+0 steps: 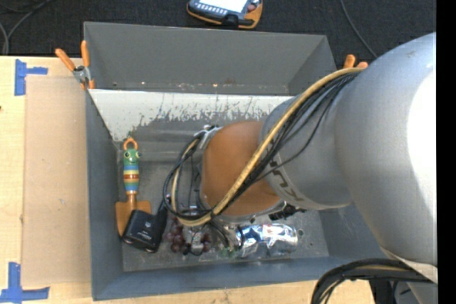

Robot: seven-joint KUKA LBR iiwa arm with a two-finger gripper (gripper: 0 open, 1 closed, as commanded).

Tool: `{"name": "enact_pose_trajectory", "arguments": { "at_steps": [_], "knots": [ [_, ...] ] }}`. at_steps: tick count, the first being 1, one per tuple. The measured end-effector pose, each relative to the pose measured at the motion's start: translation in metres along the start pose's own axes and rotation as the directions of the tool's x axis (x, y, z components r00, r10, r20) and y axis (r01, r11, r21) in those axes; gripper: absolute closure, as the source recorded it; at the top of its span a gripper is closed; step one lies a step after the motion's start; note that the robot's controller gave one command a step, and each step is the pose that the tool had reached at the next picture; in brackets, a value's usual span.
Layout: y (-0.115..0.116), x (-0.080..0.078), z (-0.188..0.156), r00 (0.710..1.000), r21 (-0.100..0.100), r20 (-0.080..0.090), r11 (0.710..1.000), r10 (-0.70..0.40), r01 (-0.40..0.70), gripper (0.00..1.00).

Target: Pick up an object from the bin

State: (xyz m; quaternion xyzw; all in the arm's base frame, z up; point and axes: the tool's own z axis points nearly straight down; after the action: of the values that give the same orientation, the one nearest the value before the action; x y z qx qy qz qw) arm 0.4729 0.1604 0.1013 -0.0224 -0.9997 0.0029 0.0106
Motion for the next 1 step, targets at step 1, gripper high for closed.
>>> {"name": "enact_pose_trajectory", "arguments": {
  "at_steps": [1],
  "knots": [
    [0.0001, -0.0011, -0.0343, 1.0, -0.002, 0.006, 1.0, 0.001, -0.001, 1.0]
  ]
}}
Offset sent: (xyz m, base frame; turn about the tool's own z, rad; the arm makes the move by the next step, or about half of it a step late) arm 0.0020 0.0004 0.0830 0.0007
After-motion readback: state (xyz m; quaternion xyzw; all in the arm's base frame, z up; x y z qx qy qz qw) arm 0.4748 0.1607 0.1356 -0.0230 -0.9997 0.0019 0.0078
